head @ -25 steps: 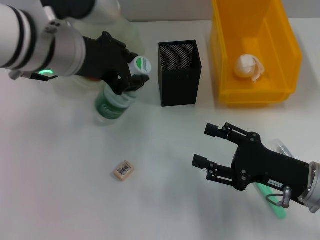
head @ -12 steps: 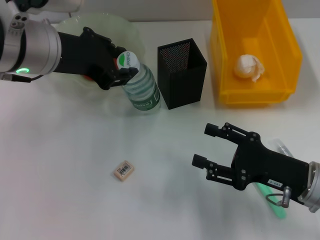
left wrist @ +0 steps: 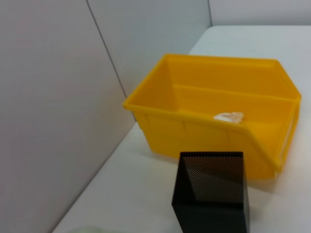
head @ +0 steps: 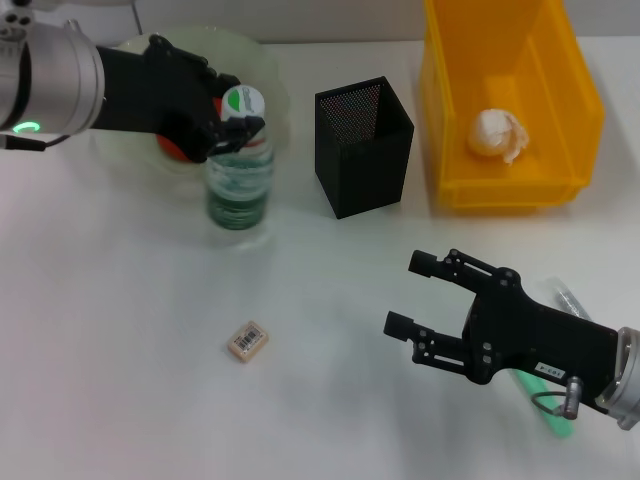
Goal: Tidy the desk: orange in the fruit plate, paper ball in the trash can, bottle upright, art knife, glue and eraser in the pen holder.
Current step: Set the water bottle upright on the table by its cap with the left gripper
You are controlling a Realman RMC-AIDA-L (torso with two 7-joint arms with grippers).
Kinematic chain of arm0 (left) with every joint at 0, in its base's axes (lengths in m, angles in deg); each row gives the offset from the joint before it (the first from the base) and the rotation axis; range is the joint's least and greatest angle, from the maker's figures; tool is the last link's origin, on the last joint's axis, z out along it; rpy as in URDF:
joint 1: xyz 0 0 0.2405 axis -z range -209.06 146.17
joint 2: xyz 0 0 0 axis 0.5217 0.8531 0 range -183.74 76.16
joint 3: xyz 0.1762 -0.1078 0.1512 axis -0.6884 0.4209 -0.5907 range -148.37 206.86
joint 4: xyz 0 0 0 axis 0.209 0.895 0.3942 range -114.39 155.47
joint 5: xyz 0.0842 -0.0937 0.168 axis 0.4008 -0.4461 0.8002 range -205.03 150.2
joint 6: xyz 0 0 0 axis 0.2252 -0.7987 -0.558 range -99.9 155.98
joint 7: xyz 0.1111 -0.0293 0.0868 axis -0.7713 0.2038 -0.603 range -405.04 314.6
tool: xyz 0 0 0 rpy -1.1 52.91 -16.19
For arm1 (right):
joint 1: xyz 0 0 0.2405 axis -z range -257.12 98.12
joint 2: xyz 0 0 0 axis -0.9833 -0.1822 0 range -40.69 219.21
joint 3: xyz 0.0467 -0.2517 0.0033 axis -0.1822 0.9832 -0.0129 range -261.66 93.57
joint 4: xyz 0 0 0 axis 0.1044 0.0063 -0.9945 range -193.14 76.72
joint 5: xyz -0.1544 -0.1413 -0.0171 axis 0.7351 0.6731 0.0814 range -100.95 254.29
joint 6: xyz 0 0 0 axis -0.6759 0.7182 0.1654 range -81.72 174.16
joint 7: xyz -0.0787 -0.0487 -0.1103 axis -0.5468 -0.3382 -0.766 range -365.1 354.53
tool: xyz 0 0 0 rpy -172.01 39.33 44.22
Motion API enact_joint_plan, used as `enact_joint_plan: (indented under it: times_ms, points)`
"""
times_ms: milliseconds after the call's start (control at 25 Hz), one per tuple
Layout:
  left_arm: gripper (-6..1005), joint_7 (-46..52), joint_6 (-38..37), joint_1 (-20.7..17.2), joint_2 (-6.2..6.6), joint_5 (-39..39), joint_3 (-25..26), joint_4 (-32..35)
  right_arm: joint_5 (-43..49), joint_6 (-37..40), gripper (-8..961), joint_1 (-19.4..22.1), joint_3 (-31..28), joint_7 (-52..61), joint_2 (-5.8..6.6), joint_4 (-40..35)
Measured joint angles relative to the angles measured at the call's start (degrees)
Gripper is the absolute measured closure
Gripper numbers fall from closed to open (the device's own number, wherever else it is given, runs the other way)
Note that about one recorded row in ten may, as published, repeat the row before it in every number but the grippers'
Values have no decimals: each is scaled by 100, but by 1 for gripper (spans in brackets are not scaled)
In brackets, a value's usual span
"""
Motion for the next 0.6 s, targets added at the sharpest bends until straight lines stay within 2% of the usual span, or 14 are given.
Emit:
enact_joint_plan:
  times_ms: [520, 600]
  points:
    - [565, -5, -9, -92, 12, -3, 11, 37, 1, 0, 169, -10, 0, -25, 0, 21]
    - [592, -14, -9, -113, 13, -4, 17, 35, 0, 0, 169, -10, 0, -27, 0, 21]
